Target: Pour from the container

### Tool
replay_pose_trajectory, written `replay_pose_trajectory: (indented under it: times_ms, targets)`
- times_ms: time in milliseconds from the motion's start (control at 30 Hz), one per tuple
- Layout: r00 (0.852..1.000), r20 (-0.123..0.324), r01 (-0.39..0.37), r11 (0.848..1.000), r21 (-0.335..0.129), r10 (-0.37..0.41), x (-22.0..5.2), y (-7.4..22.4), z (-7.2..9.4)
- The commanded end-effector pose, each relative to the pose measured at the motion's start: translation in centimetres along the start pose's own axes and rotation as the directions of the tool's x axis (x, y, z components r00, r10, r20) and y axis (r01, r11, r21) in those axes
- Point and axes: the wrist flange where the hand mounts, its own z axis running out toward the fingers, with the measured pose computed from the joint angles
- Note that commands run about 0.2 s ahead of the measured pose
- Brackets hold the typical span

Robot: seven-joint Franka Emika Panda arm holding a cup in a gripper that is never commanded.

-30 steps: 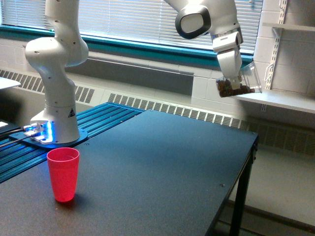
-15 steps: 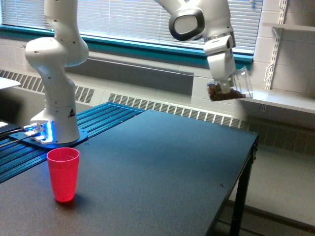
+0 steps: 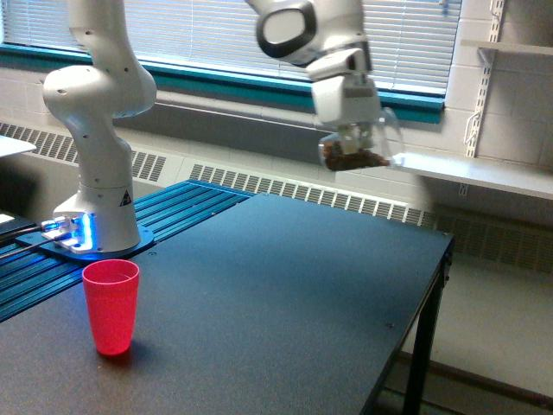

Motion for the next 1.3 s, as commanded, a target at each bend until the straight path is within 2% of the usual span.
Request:
replay_pose_trajectory:
  times_ms: [33, 267, 633, 933, 1133, 1300]
  targets:
    - [0.99, -0.03, -0.142, 0.989, -0.029, 0.141, 0.1, 4.9, -0.5]
    - [0.978, -0.053, -0.206, 0.975, -0.079, 0.202, -1.2, 9.7, -0.8]
    - [0.935, -0.083, -0.353, 0.926, -0.131, 0.344, -2.3, 16.2, -1.4]
    - [0.879, -0.128, -0.475, 0.861, -0.179, 0.458, -2.1, 21.1, -2.4]
    - [0.825, -0.154, -0.565, 0.805, -0.184, 0.544, -1.9, 23.7, -3.2]
    - [0.798, -0.157, -0.602, 0.776, -0.186, 0.582, -2.2, 25.7, -3.4]
